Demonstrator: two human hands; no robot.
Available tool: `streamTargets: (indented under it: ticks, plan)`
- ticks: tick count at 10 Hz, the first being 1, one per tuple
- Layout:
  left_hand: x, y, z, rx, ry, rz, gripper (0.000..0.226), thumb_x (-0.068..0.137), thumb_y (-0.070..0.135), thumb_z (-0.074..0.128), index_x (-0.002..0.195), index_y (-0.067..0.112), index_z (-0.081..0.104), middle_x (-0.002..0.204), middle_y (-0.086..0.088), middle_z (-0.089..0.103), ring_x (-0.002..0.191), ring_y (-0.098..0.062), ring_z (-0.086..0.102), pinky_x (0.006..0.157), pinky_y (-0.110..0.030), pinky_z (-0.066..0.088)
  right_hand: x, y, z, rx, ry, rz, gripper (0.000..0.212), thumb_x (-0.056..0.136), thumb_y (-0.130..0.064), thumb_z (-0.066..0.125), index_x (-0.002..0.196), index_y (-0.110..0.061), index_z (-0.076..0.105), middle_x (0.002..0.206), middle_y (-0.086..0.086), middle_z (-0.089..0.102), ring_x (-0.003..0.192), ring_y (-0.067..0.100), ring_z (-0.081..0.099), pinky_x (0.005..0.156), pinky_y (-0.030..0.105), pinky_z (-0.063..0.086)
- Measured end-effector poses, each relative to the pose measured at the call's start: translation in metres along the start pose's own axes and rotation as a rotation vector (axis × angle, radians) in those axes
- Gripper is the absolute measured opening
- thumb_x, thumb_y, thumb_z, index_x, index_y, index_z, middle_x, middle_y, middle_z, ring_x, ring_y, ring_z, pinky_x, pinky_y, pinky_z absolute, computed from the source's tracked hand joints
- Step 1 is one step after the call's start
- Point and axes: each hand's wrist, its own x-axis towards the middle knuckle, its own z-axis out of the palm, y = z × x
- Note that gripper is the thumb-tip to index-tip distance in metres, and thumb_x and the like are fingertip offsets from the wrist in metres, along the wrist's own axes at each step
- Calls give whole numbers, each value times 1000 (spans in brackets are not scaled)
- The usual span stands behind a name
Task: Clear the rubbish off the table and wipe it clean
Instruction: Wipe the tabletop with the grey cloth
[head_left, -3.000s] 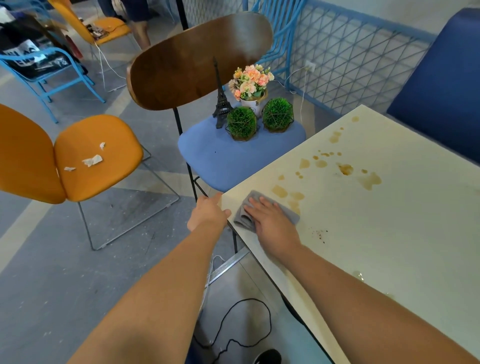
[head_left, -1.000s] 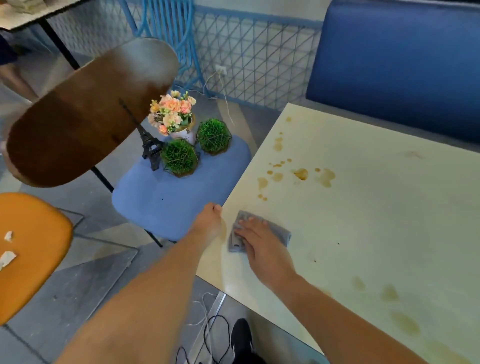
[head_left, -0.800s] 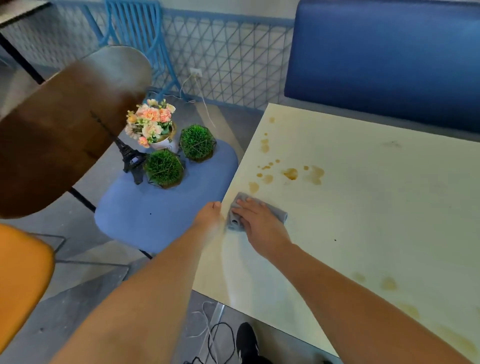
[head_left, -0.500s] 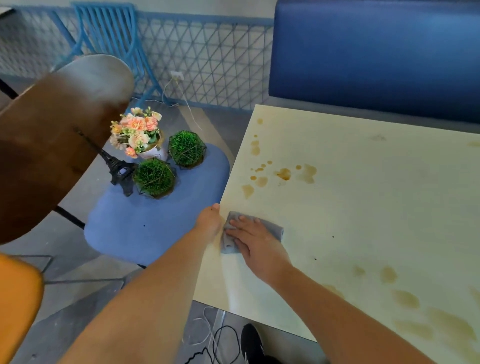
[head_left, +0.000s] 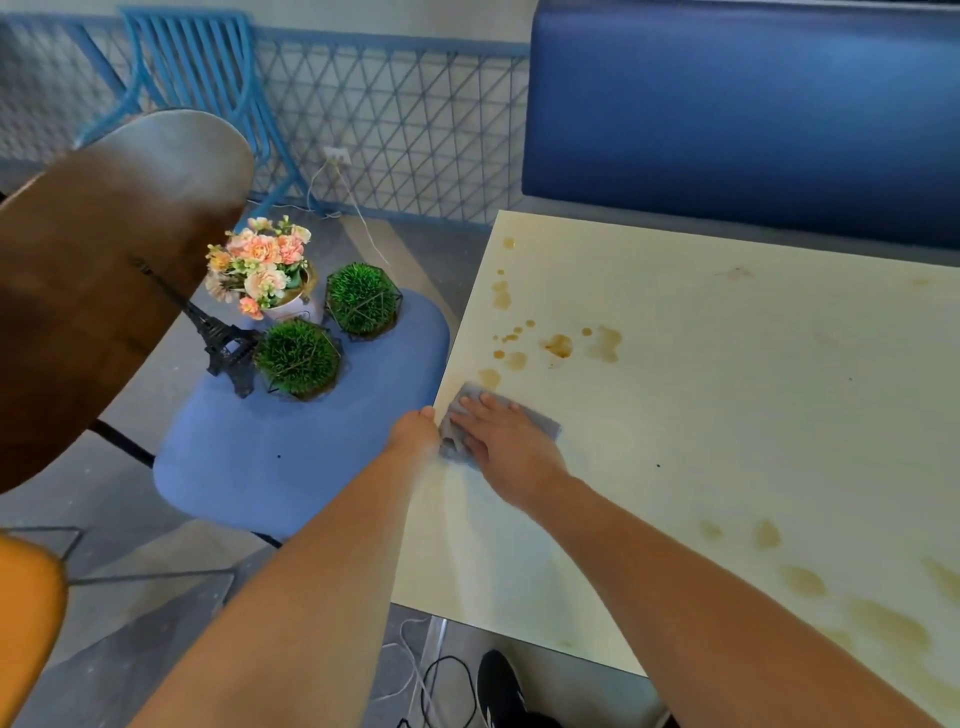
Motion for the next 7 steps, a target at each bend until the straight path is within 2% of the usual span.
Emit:
streamTargets:
  ticks: [1,2,3,4,5,6,7]
  plan:
    - [4,-2,-3,19,-29,11,44,107,18,29,130,-15,47,138,-32,46,128,-40,44,101,-38,32,2,-6,5,54,54,61,44,105,-25,31,149,-24,37,159,-7,26,149,13,13,121,31,1]
    - [2,3,-6,36,-74,-9,45,108,21,25,136,-10,44,144,-26,43,133,-36,40,105,-35,31,-31,-15,23,151,199,-7,42,101,-29,35,135,-21,59,146,-6,49,142,15,34,121,35,14]
    - [2,3,-5,39,-63,-14,46,108,21,26,141,-9,38,149,-25,36,138,-35,35,108,-36,28,-30,-2,19,140,129,-57,43,101,-26,32,137,-24,56,149,-9,44,145,10,27,120,27,5]
    - [4,1,-8,62,-89,-13,44,108,20,28,140,-6,42,146,-24,42,135,-33,41,106,-34,33,1,9,4,60,60,17,49,103,-14,32,151,-24,33,161,-8,19,150,10,5,121,29,-4]
    - [17,-5,-7,51,-83,15,44,107,21,28,137,-5,46,141,-24,48,131,-34,45,104,-33,37,9,-5,6,64,81,92,50,103,-16,29,153,-20,28,162,-6,16,150,14,3,120,29,-8]
    - [15,-5,-3,15,-80,20,43,107,17,28,136,-8,46,142,-25,46,132,-35,44,106,-35,35,-21,-17,23,142,163,-22,53,100,-32,21,140,-19,53,150,-5,43,145,14,29,122,33,13]
    - [15,-4,-1,15,-21,72,38,106,13,30,136,-4,47,143,-22,45,133,-32,42,104,-31,32,-23,1,21,125,163,-87,47,98,-27,28,131,-21,62,142,-6,54,138,13,41,118,31,20]
